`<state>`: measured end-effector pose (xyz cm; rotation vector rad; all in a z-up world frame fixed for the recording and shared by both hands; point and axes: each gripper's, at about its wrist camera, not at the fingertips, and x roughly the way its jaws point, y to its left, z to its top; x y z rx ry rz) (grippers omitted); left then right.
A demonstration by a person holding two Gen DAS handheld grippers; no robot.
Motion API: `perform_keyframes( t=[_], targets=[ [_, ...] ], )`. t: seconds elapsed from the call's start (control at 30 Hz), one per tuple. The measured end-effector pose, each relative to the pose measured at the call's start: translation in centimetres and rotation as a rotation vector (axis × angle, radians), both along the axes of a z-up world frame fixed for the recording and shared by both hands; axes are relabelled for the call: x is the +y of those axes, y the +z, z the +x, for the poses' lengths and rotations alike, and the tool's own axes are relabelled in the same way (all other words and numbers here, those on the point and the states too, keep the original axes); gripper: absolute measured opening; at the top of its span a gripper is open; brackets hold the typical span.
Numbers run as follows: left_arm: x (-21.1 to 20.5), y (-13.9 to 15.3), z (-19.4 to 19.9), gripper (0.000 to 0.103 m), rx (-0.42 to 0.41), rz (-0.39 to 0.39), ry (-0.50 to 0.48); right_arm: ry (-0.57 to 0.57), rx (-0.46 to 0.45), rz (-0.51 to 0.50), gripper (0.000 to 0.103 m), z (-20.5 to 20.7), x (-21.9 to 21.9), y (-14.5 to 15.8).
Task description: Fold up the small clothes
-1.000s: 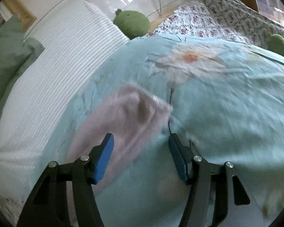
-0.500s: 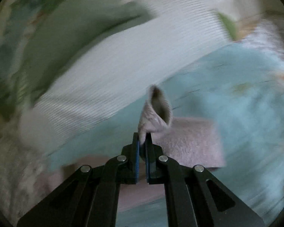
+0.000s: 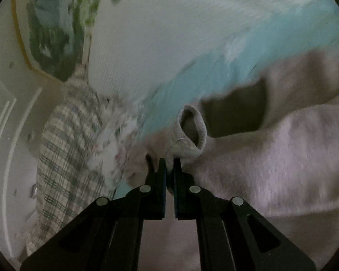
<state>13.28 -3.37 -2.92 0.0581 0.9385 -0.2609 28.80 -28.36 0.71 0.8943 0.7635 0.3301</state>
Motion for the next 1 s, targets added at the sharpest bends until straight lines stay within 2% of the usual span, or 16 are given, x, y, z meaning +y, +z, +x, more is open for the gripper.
perform_keyframes(
  t=[0.13,0.27,0.33,0.37,0.4,0.53,0.77,0.8,0.87,0.9,0.93,0.97,1.0],
  targets=[
    [1.8,0.0,1.0,0.102,0.002,-0.059,0.019,0.08,0.049,0.044,0.006,3.0,4.7,-2.6],
    [3.1,-0.3,3.0,0.102,0.015,-0.12,0.04,0.137,0.074,0.118,0.01,3.4,7.1,-4.9],
    [3.5,-0.5,3.9,0.102,0.021,-0.142,0.045,0.142,0.112,0.131,0.026,3.8,7.5,-5.7],
    [3.6,-0.6,4.8,0.102,0.028,-0.158,0.048,0.137,0.119,0.145,0.043,3.5,7.3,-5.9],
    [3.7,-0.6,5.5,0.102,0.033,-0.169,0.051,0.123,0.112,0.149,0.052,3.0,6.8,-5.7],
    [3.2,-0.8,8.8,0.102,0.051,-0.2,0.05,0.058,0.049,0.096,0.052,-0.4,4.0,-3.0],
    [2.7,-2.3,17.7,0.1,0.096,-0.169,0.1,-0.118,-0.018,-0.006,0.053,-10.3,-2.1,1.0],
    [2.7,-2.7,18.9,0.094,0.108,-0.171,0.112,-0.151,-0.02,-0.022,0.054,-11.9,-3.1,1.3],
    [2.4,-2.9,20.2,0.073,0.093,-0.155,0.117,-0.225,-0.017,-0.044,0.055,-15.1,-5.2,1.5],
    [2.0,-2.7,20.4,0.046,0.074,-0.131,0.111,-0.252,-0.012,-0.054,0.055,-16.0,-5.8,1.5],
    [1.5,-2.5,20.7,0.012,0.055,-0.103,0.101,-0.289,-0.004,-0.072,0.055,-17.1,-6.8,1.6],
    [1.2,-2.2,20.7,0.006,0.045,-0.1,0.087,-0.326,0.002,-0.088,0.055,-18.1,-7.8,1.7],
    [1.2,-1.9,20.5,0.005,0.034,-0.107,0.082,-0.359,0.007,-0.101,0.055,-18.9,-8.8,1.8]
  ],
)
